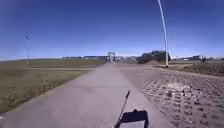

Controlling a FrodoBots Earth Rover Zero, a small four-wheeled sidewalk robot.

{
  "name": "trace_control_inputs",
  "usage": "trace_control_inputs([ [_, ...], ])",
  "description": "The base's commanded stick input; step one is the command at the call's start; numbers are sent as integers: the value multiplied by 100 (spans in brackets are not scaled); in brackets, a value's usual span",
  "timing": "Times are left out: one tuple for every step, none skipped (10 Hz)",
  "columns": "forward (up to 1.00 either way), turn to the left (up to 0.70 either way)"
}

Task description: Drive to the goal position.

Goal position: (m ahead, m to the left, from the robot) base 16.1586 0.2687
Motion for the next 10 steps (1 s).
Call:
trace_control_inputs([
  [100, 0],
  [100, 0],
  [100, 0],
  [100, 0],
  [100, 0],
  [100, 0],
  [100, 0],
  [100, 3],
  [100, 7],
  [100, 37],
])
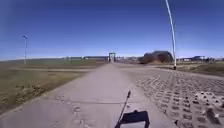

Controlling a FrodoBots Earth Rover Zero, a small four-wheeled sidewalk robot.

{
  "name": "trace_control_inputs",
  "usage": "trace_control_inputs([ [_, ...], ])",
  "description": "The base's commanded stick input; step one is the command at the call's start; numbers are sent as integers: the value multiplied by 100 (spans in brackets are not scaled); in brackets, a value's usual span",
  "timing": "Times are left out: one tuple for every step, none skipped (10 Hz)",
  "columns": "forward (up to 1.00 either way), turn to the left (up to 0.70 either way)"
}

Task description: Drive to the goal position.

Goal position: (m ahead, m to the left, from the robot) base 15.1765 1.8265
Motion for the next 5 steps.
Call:
trace_control_inputs([
  [100, 31],
  [100, 0],
  [100, 0],
  [100, 0],
  [100, 0],
])
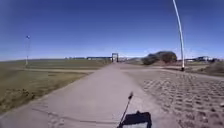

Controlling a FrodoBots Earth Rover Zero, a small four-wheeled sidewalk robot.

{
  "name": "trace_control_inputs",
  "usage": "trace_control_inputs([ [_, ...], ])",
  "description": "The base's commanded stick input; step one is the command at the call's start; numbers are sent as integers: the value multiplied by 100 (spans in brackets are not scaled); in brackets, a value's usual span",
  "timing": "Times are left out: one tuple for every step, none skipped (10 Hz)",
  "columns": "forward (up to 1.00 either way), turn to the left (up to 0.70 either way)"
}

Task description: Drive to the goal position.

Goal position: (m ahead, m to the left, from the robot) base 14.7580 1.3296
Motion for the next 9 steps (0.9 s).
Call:
trace_control_inputs([
  [100, 0],
  [100, 0],
  [100, 0],
  [100, 0],
  [100, 0],
  [100, 0],
  [100, 0],
  [100, 0],
  [100, 0],
])
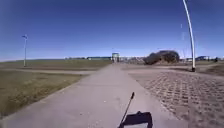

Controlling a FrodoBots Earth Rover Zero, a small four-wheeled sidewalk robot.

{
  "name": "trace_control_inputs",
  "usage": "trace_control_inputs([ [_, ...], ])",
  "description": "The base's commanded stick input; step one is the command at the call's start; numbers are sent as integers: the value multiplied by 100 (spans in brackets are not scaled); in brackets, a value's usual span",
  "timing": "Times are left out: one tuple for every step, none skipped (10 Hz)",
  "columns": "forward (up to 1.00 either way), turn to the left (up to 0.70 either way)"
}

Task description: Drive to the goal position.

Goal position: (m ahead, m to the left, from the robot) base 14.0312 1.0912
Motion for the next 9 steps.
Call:
trace_control_inputs([
  [100, 0],
  [100, 0],
  [100, 0],
  [100, 0],
  [100, 0],
  [100, 0],
  [100, 0],
  [100, 0],
  [100, 0],
])
